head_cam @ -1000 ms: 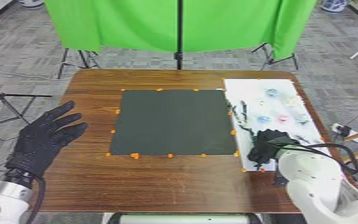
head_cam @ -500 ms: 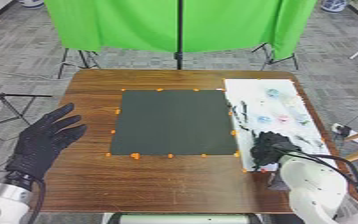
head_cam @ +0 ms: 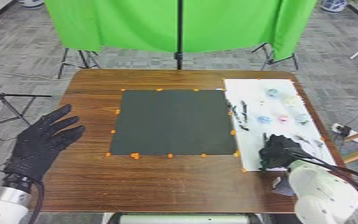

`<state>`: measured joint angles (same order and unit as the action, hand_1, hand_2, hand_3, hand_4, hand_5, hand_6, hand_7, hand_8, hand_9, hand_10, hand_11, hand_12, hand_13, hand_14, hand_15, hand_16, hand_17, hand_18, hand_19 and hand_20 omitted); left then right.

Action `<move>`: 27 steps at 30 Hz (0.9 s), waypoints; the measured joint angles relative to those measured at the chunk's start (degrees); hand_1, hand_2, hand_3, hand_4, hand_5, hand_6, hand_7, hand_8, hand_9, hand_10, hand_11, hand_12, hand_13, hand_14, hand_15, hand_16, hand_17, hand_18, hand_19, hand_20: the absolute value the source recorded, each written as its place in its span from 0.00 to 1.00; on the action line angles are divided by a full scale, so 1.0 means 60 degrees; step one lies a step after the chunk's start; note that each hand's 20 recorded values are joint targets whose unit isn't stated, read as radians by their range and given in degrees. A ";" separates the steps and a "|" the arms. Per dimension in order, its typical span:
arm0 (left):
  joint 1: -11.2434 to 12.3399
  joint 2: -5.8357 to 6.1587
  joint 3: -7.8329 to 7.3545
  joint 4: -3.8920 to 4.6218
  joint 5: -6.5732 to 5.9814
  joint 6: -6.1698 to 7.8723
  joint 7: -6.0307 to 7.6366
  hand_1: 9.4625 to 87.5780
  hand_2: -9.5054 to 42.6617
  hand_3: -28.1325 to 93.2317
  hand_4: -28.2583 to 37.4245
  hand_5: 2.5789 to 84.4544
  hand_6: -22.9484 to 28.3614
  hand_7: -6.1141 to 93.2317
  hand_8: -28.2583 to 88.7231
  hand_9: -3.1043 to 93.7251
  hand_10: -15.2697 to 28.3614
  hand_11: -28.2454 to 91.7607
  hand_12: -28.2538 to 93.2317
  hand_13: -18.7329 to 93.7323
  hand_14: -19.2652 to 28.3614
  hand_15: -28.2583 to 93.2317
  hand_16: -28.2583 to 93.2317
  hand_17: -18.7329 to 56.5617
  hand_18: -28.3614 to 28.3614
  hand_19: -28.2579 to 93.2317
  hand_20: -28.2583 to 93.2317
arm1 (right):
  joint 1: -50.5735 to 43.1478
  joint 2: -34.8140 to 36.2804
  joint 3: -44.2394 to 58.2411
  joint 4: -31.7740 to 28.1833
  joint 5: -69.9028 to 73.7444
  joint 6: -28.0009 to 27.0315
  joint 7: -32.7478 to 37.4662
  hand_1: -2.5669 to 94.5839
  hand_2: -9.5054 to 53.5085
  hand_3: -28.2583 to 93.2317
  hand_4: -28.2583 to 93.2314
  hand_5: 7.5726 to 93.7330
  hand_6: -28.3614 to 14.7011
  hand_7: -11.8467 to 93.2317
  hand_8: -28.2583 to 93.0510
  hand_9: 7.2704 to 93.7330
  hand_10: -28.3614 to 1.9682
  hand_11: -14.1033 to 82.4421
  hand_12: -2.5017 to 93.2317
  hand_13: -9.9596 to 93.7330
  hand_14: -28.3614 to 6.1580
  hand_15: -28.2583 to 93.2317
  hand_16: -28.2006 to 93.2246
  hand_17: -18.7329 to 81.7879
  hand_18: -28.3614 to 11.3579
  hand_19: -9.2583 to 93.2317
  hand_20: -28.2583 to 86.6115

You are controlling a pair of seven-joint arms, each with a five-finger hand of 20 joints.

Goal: Arrange flowers

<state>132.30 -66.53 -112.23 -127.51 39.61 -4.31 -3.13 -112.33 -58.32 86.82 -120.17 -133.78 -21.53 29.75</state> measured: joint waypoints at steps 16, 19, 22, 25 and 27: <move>-0.0040 0.0102 -0.0146 -0.0005 -0.0006 0.0050 -0.0001 0.21 0.16 0.82 0.03 0.39 0.48 0.31 0.14 0.35 0.65 0.49 0.35 0.41 0.74 0.62 0.21 0.16 0.92 0.68 0.32 | 0.0004 0.0164 0.0467 -0.0987 0.0771 0.0836 -0.0257 0.34 0.14 1.00 0.21 1.00 0.47 0.58 0.13 0.94 0.61 0.81 0.35 0.89 0.56 0.91 0.46 0.71 0.25 1.00 0.87; -0.0003 0.0122 -0.0315 -0.0026 -0.0011 0.0048 -0.0023 0.21 0.16 0.82 0.03 0.39 0.48 0.31 0.14 0.34 0.65 0.49 0.35 0.41 0.74 0.62 0.21 0.16 0.92 0.68 0.32 | 0.0325 0.0216 0.0284 -0.0972 0.0821 0.0835 -0.0303 0.34 0.15 1.00 0.21 1.00 0.47 0.58 0.12 0.94 0.61 0.81 0.35 0.89 0.56 0.91 0.46 0.71 0.25 1.00 0.87; 0.0152 0.0138 -0.0667 -0.0107 -0.0013 0.0049 -0.0066 0.21 0.16 0.82 0.03 0.39 0.49 0.31 0.14 0.34 0.65 0.49 0.35 0.41 0.74 0.62 0.21 0.16 0.92 0.68 0.32 | 0.1002 0.0312 -0.0340 -0.0796 0.0817 0.0784 -0.0396 0.34 0.15 1.00 0.20 1.00 0.47 0.58 0.11 0.94 0.61 0.81 0.35 0.89 0.57 0.91 0.46 0.71 0.25 1.00 0.87; 0.0483 0.0182 -0.1137 -0.0207 -0.0016 0.0060 -0.0104 0.21 0.16 0.82 0.03 0.39 0.49 0.31 0.14 0.35 0.65 0.49 0.35 0.41 0.74 0.62 0.21 0.16 0.92 0.68 0.32 | 0.2009 0.0346 -0.1267 -0.0394 0.0822 0.0656 -0.0548 0.34 0.16 1.00 0.20 1.00 0.47 0.58 0.10 0.94 0.61 0.81 0.35 0.89 0.57 0.91 0.46 0.71 0.25 1.00 0.87; 0.0775 0.0201 -0.1424 -0.0277 -0.0018 0.0069 -0.0128 0.21 0.16 0.82 0.03 0.39 0.49 0.31 0.14 0.34 0.65 0.49 0.35 0.41 0.74 0.62 0.21 0.16 0.92 0.68 0.32 | 0.2730 0.0318 -0.1877 -0.0074 0.0876 0.0495 -0.0672 0.34 0.16 1.00 0.20 1.00 0.48 0.58 0.10 0.94 0.61 0.81 0.35 0.89 0.57 0.91 0.46 0.71 0.26 1.00 0.87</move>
<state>136.94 -65.32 -120.78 -129.16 39.50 -3.90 -3.90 -95.95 -56.41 75.56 -120.62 -128.52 -18.56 25.72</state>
